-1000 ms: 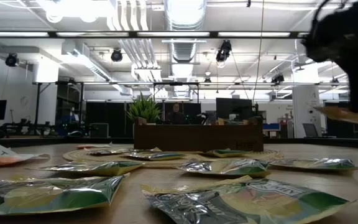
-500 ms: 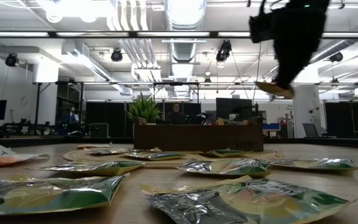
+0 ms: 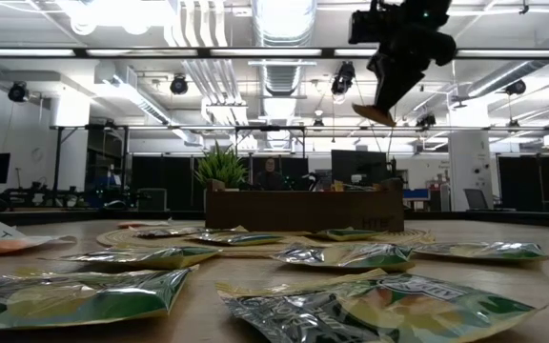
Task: Pick & Place Tea
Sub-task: Put the orange tea bag into the right section of the wooden organizer
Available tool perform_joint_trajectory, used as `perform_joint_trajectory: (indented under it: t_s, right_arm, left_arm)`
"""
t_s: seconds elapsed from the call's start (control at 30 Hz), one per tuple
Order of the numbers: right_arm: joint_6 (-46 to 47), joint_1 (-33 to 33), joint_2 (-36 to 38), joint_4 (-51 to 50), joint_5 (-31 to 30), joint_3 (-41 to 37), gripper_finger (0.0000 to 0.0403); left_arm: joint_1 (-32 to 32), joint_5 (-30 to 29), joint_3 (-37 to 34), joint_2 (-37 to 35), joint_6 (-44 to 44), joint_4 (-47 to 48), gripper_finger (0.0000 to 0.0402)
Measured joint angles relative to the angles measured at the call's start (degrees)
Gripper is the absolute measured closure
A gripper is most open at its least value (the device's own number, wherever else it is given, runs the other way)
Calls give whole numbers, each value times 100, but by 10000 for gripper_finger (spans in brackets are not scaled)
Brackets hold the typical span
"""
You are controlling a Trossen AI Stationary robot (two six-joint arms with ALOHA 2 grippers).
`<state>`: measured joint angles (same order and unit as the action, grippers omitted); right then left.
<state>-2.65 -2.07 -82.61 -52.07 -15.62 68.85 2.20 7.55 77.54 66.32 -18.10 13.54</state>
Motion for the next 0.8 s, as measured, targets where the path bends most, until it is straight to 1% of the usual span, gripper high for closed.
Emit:
perform_joint_trajectory:
  t_s: [0.13, 0.27, 0.43, 0.6, 0.8]
  right_arm:
    - [-482, -104, -159, -42, -4, 95, 394]
    - [-852, -103, -595, -140, -133, 324, 394]
    - [-873, -96, -1354, -732, -427, 881, 394]
    - [-1036, -92, -1971, -998, -459, 1342, 394]
    - [-1050, -94, -2373, -1123, -472, 1520, 394]
  left_arm:
    - [0, 0, 0, 2, 3, 2, 213]
    - [0, 2, 0, 3, 3, 21, 213]
    - [0, 2, 0, 7, 6, 44, 213]
    - [0, 2, 0, 7, 8, 58, 213]
    - [4, 2, 0, 9, 20, 61, 213]
